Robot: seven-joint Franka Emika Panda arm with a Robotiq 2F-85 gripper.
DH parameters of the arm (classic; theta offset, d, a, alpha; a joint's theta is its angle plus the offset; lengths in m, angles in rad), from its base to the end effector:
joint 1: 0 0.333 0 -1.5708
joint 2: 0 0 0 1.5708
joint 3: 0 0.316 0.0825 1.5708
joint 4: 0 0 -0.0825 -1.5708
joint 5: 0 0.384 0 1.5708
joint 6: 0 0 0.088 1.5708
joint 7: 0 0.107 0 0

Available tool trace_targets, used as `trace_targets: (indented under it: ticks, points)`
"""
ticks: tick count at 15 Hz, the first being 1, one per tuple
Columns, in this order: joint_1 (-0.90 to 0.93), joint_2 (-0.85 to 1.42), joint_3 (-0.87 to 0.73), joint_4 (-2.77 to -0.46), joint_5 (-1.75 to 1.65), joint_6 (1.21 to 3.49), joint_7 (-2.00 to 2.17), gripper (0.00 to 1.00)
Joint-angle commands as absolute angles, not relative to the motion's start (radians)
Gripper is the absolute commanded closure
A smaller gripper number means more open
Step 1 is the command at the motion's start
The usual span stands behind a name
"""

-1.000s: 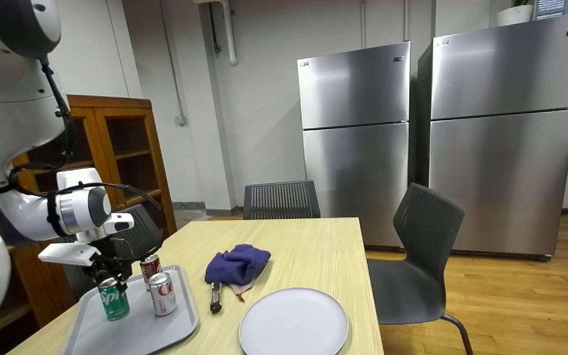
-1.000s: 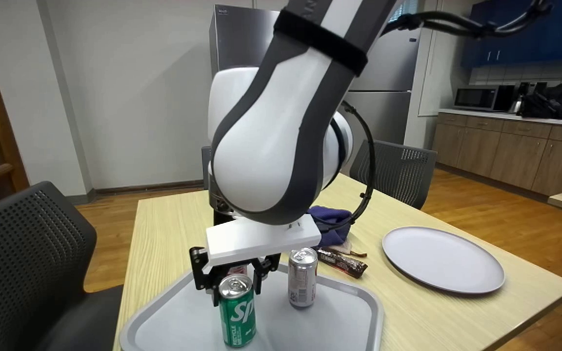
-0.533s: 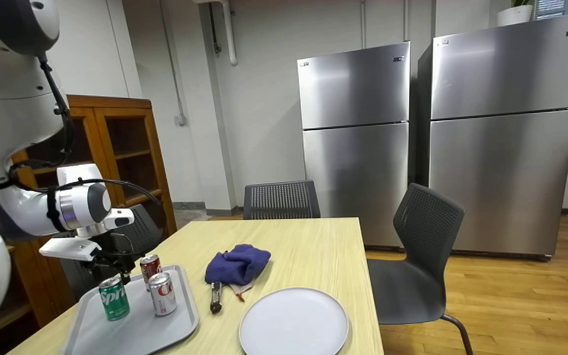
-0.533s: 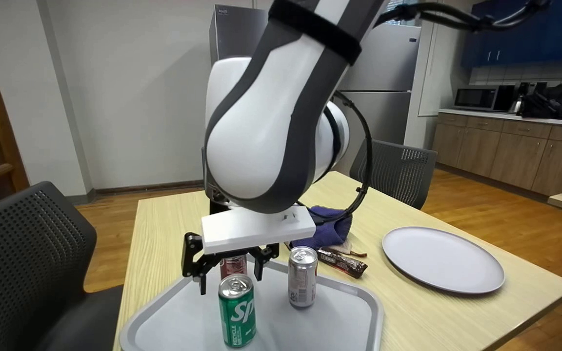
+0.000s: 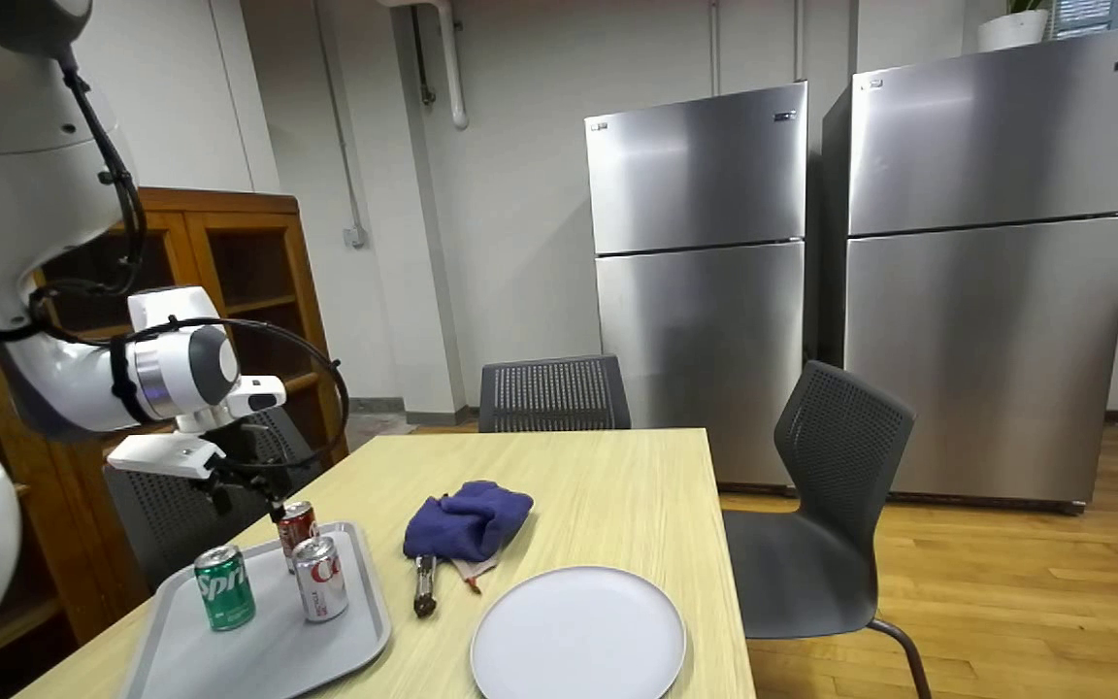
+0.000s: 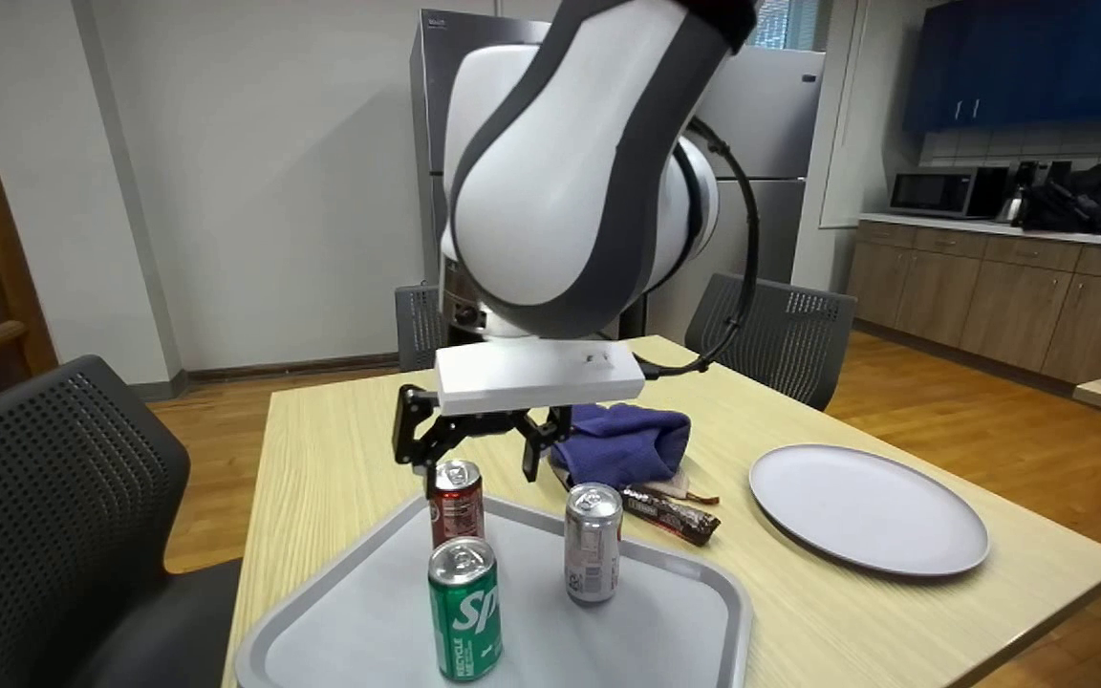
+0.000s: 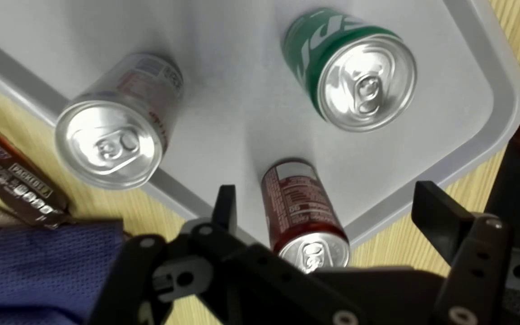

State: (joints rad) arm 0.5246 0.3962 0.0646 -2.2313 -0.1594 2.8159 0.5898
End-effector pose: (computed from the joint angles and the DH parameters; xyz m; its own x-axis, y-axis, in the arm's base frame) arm 0.4651 0.3205 0.2106 0.9743 0.1300 0.1842 0.1430 -0.9880 -0.0589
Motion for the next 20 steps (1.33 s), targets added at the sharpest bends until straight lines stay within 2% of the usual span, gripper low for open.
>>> trace_targets:
  ticks: [1,11,20]
  points:
    - [0.543,0.287,-0.004,-2.325,-0.225,2.844,0.62,0.0]
    - [0.463,0.149,-0.19,-2.463,-0.329,2.878,0.597,0.0]
    - [0.467,0.182,-0.195,-2.437,-0.324,2.869,0.606,0.0]
